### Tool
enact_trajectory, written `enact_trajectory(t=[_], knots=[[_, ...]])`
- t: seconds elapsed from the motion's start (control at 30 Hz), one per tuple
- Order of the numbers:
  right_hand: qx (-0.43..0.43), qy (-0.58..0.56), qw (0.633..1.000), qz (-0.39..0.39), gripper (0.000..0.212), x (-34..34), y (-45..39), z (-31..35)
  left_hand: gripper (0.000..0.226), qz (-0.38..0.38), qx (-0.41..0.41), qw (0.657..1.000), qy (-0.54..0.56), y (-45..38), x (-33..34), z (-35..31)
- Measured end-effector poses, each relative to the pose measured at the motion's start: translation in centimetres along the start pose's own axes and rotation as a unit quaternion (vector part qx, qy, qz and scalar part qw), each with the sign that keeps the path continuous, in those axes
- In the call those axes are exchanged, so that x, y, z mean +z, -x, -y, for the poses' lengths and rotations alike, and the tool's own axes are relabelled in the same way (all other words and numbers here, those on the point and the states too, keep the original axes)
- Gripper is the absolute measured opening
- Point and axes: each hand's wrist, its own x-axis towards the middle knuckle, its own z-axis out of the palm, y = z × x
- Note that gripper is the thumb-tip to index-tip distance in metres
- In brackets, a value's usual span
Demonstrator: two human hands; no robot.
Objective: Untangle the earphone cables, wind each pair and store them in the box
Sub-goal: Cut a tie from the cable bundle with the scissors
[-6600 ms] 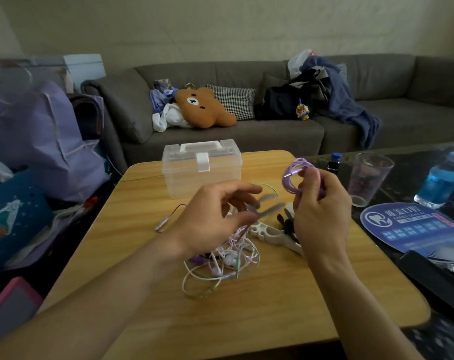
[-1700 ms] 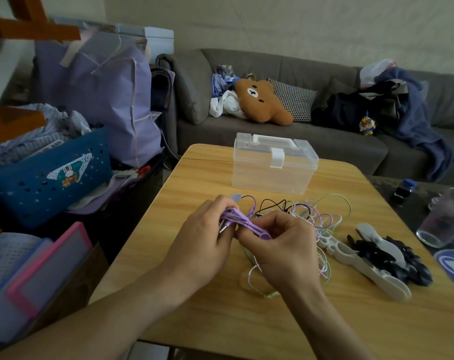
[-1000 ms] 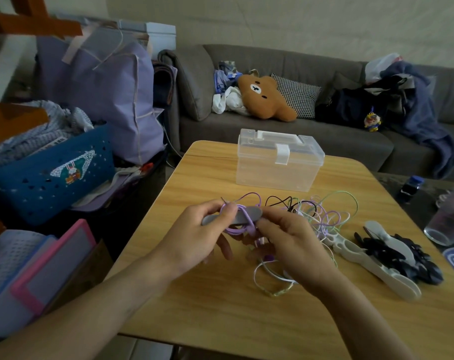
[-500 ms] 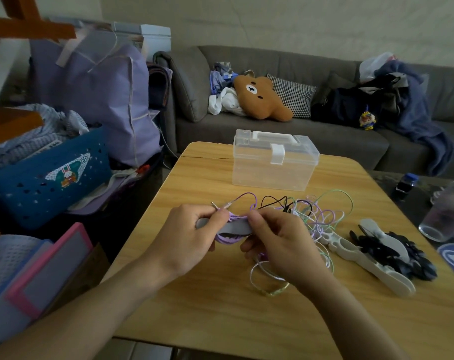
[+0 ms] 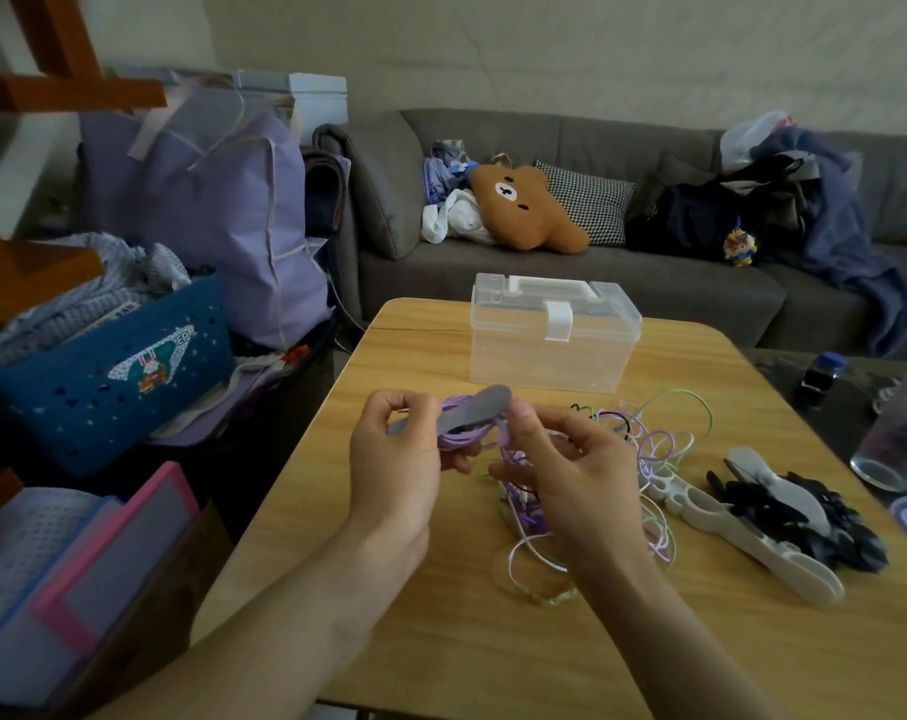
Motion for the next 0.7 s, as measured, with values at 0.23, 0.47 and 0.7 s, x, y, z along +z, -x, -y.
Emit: enact_trajectory(t=[0.23,0.47,0.7], knots=[[-0.011,-0.021,0.997,-0.077,0.015,2.1,0.2,-0.9,0.013,-0.021,0.019,0.999,0.025,1.6,3.4,-0.1],[0.029,-0.099,0.982,-0.159,0.015,-0.1,-1.7,0.8,0.008,0.08,0.107,0.981,-0.139,2.0,5.5,0.9],[-0.028,0.045,0.974,-0.222,0.008,-4.4,-5.9,1.5,0.011,0.01,0.268,0.932,-0.242,-4.2,9.2,-1.0]])
